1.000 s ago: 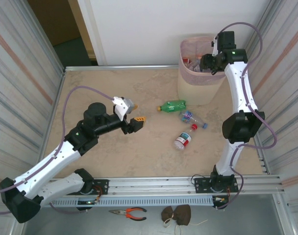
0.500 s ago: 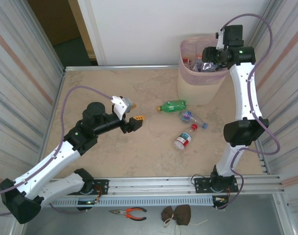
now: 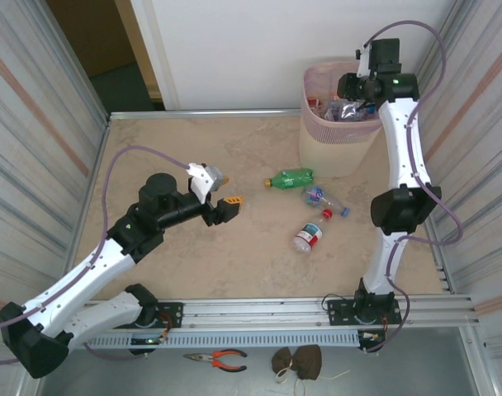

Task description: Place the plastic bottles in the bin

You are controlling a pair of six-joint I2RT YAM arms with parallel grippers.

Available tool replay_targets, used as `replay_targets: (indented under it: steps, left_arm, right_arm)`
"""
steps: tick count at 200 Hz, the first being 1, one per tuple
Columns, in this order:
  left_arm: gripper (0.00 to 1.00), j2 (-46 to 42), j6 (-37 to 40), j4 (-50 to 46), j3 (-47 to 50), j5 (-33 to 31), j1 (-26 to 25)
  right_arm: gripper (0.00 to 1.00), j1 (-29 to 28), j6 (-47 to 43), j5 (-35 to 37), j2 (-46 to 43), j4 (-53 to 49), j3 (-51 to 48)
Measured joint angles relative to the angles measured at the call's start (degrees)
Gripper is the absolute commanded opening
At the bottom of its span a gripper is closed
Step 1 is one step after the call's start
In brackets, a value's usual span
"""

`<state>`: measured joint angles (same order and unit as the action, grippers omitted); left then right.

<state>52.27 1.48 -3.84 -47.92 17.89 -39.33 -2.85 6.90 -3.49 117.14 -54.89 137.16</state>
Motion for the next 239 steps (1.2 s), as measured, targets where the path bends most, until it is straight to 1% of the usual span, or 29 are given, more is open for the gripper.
replay_targets:
  steps: [30,81,135,161,185,209,239]
  left_arm:
    - [0.7,-0.07,0.0,-0.7,0.74,0.0,0.02]
    - [0.68,1.95,0.17,-1.07,0.83,0.09,0.35]
    - [0.64,9.11,0.37,-2.38,0.09,2.05,0.37]
    - [0.64,12.9,0.13,-2.32,-0.52,2.99,0.09]
    - [0.64,17.4,-0.09,-2.36,-2.05,3.08,-1.81]
    - [0.67,22.71,-0.76,-2.75,-5.16,2.14,-4.74]
    - [0.73,28.94,-2.32,-4.42,-9.84,-1.03,-8.72]
  right_arm:
    - [0.37,0.0,-0.09,0.68,3.17,1.44,-1.44]
    - [0.37,0.26,0.07,0.68,0.9,3.82,-4.96]
    - [0.37,0.26,0.72,0.57,-2.86,0.68,-6.54]
    - [0.38,0.26,1.6,0.39,-7.43,-0.37,-7.52]
    - [0.39,0.26,1.66,0.42,-14.03,-0.42,-10.67]
    - [0.4,0.33,2.01,0.35,-21.92,0.74,-17.05]
    - [0.41,1.36,3.23,-0.04,-31.67,3.17,-27.26]
